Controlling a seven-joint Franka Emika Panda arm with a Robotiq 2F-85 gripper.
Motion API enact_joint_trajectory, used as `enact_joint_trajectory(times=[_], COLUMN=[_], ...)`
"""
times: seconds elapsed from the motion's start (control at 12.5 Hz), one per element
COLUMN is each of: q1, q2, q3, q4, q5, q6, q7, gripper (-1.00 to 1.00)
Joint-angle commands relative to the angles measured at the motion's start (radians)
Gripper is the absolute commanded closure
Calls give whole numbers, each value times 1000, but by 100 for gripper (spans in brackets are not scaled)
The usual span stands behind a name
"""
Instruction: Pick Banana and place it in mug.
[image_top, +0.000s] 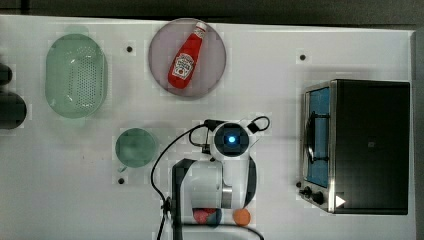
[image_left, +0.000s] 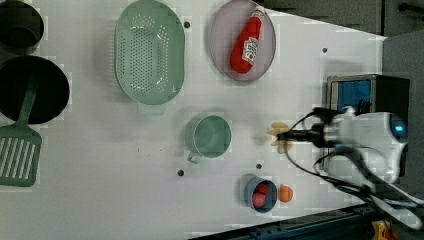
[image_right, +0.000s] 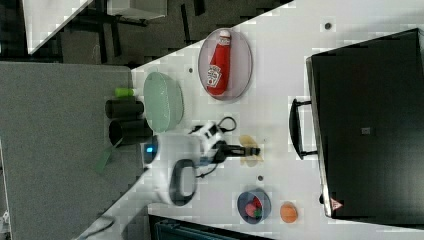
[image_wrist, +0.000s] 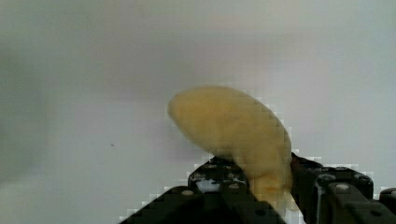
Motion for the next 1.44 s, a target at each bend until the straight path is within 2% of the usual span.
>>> enact_joint_trajectory(times=[0.08,0.48,0.64,0.88,1.2,1.44], q1=[-2,21,44,83,89,90], q2=[-224,-426,-453,-447,-409,-336], q3=[-8,55,108,209,358,436], q4=[61,144,163,166,168,168], q5=[21,23,72,214,214,212], q6=[-177,-478,-541,-536,-478,-377], q7=[-17,95,201,375,688,803], gripper=[37,37,37,37,37,37])
